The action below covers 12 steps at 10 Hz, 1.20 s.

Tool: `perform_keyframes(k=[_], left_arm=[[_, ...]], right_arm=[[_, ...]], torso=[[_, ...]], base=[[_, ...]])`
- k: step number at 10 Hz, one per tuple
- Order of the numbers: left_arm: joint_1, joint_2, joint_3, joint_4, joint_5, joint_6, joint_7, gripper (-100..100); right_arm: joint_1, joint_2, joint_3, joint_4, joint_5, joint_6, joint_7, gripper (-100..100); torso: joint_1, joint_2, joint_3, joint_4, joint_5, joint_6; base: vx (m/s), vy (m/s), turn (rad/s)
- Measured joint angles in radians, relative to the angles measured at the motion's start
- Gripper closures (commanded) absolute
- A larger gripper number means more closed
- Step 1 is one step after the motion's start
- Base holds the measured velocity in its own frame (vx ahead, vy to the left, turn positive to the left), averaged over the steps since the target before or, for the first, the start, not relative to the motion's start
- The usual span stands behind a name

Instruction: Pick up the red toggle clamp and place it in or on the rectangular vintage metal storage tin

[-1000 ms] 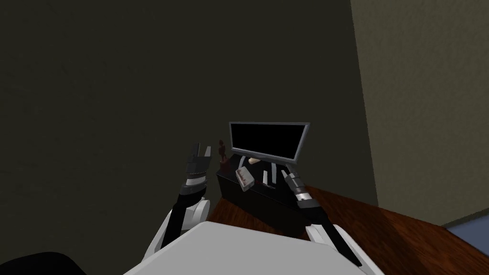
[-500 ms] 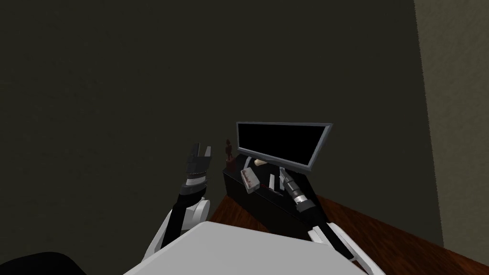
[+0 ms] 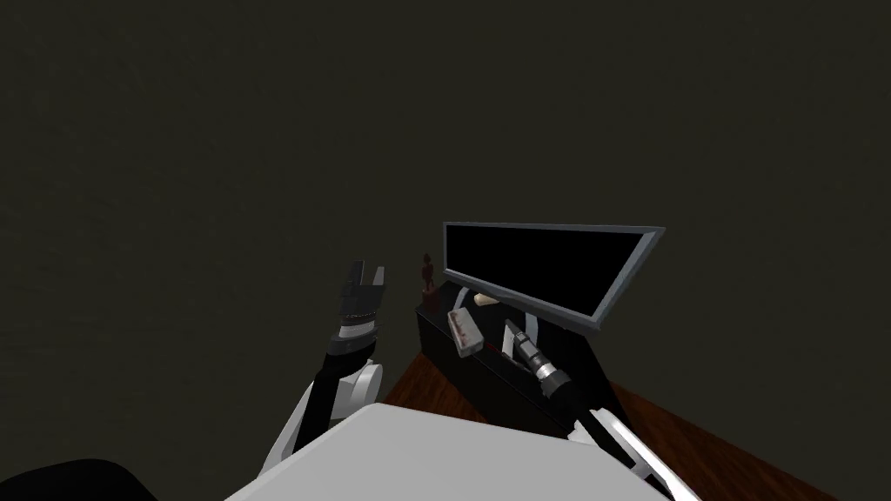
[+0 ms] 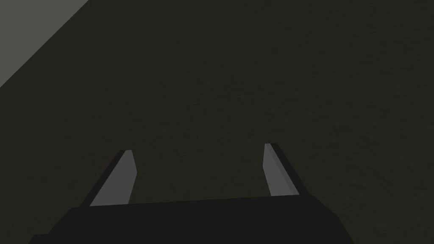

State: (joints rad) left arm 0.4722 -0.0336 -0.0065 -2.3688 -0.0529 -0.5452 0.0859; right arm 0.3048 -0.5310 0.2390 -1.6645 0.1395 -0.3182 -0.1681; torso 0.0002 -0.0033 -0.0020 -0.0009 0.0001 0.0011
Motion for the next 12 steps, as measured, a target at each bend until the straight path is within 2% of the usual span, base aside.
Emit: perform_keyframes(k=[1,3,6,8,12], left_arm=[[0.0,0.0,0.0,0.0,0.0,0.0,0.0,0],[0.0,0.0,0.0,0.0,0.0,0.0,0.0,0],[0.0,0.0,0.0,0.0,0.0,0.0,0.0,0],[0.0,0.0,0.0,0.0,0.0,0.0,0.0,0],[0.0,0.0,0.0,0.0,0.0,0.0,0.0,0]], right_arm=[[-0.007,-0.028,0.014,0.027,0.015,0.002,0.007,-100],[-0.024,-0.05,0.042,0.079,0.044,0.009,0.026,-100],[-0.054,-0.119,0.094,0.16,0.096,0.025,0.062,-100],[-0.058,-0.145,0.12,0.193,0.126,0.036,0.09,-100],[-0.083,-0.201,0.173,0.299,0.182,0.035,0.143,-100]], torso=[[0.0,0.0,0.0,0.0,0.0,-0.001],[0.001,0.0,0.0,0.0,0.0,-0.001],[0.001,0.0,0.0,0.0,0.0,-0.001],[0.001,0.001,0.0,0.0,0.0,0.0],[0.002,0.001,0.001,0.0,0.0,0.0]], base=[[0.022,-0.009,0.161],[0.036,-0.001,0.352],[0.028,-0.01,0.155],[0.022,0.001,0.172],[0.013,0.0,0.165]])
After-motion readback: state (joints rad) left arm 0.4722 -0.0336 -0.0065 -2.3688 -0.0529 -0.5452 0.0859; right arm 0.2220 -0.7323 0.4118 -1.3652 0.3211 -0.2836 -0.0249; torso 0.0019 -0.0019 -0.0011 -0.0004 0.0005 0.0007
